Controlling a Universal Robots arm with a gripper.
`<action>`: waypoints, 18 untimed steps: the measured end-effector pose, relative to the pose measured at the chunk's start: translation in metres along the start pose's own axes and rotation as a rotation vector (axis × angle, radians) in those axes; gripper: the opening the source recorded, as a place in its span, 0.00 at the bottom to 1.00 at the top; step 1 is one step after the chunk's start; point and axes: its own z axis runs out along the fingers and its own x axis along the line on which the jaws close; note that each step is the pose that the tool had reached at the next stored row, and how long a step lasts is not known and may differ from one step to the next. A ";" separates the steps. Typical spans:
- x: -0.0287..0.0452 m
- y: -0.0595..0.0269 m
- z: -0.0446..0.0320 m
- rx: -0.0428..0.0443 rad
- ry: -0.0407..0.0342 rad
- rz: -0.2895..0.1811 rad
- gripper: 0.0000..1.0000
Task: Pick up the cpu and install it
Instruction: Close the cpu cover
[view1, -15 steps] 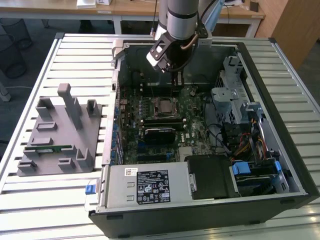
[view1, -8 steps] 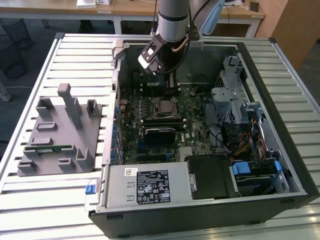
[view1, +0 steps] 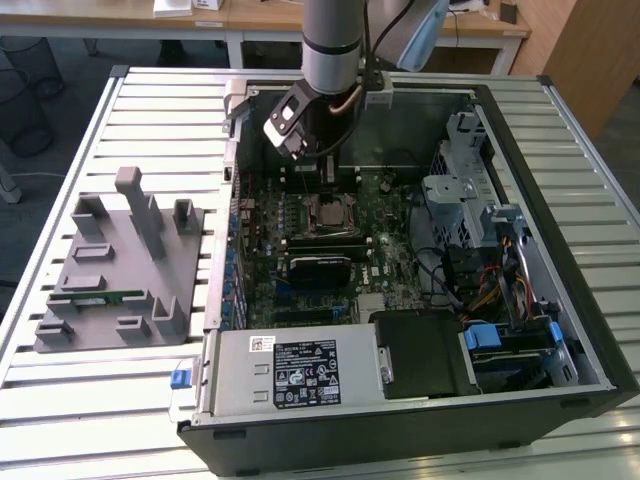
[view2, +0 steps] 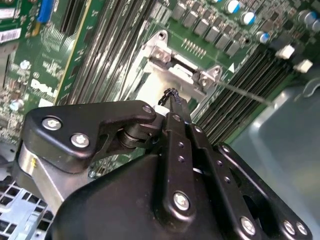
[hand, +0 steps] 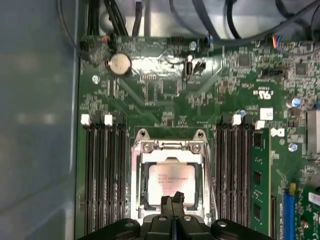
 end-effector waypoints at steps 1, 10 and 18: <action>0.0000 -0.0014 0.0014 0.0000 0.0000 0.000 0.11; 0.0003 -0.0075 0.0154 -0.0001 0.0001 -0.002 0.11; 0.0004 -0.0079 0.0241 0.0006 0.0050 -0.002 0.11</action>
